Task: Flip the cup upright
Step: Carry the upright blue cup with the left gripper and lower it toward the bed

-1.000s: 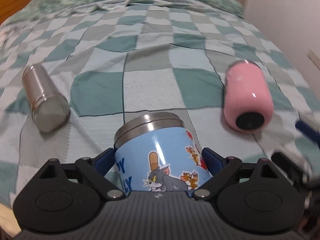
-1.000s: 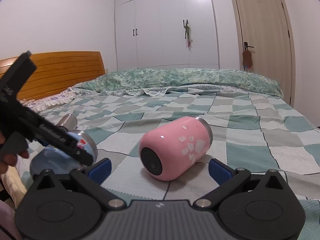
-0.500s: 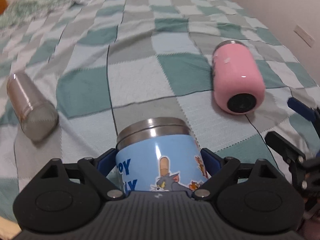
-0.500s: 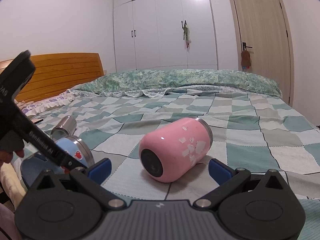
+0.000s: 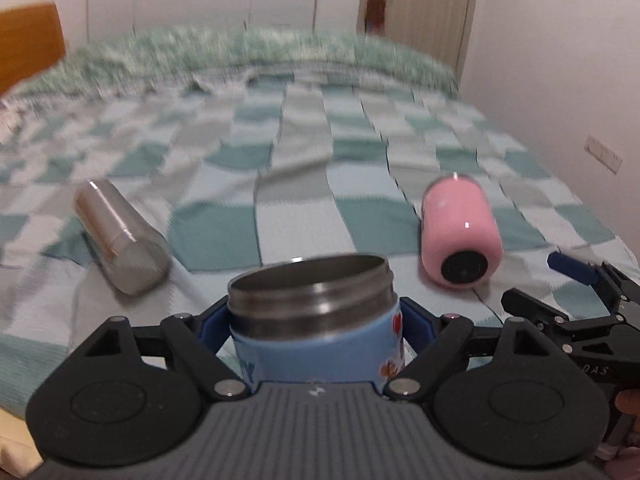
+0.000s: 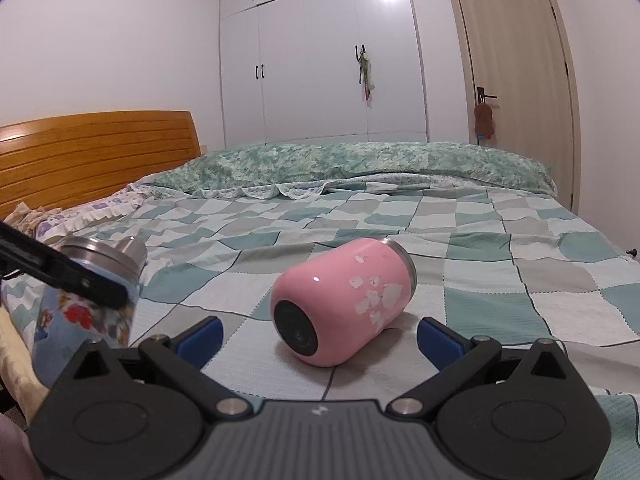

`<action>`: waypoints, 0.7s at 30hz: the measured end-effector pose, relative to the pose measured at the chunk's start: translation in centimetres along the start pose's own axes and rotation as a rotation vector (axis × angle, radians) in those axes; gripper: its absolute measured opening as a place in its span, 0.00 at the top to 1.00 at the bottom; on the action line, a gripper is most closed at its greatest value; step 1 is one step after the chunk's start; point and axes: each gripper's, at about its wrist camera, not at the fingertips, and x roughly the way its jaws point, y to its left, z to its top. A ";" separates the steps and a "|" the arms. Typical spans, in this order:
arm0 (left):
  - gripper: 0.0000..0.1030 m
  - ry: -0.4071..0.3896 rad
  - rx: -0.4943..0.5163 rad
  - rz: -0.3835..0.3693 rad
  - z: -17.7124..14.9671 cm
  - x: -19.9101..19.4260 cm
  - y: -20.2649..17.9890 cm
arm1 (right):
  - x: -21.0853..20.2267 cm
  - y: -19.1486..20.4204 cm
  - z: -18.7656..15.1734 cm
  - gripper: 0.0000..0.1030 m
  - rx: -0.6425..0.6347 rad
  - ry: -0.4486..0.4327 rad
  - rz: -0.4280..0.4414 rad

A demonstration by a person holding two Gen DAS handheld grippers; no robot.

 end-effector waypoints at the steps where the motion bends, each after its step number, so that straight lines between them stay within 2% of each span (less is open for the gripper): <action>1: 0.16 -0.029 0.010 0.011 -0.2 -0.4 -0.1 | 0.0 0.0 0.0 0.00 0.000 -0.001 -0.001; 6: 0.16 -0.156 0.086 0.083 -0.1 -1.4 -0.4 | 0.0 0.3 -0.1 0.00 -0.009 -0.002 -0.009; 13: 0.16 -0.306 0.070 0.183 -0.4 -0.3 1.6 | 0.0 0.4 -0.2 0.00 -0.011 -0.005 -0.029; 14: 0.16 -0.313 0.078 0.192 -0.8 0.3 2.0 | 0.1 0.4 -0.2 0.00 -0.011 -0.005 -0.031; 17: 0.16 -0.268 0.081 0.229 -2.2 2.5 3.0 | 0.1 0.6 -0.2 0.00 -0.016 -0.004 -0.034; 18: 0.16 -0.315 0.083 0.220 -2.6 2.4 3.2 | 0.1 0.7 -0.3 0.00 -0.018 -0.004 -0.034; 20: 0.16 -0.309 0.077 0.213 -2.4 2.2 3.3 | 0.0 0.8 -0.3 0.00 -0.023 -0.006 -0.038; 21: 0.12 -0.307 0.076 0.224 -2.2 2.2 3.2 | 0.0 0.9 -0.3 0.00 -0.025 -0.007 -0.040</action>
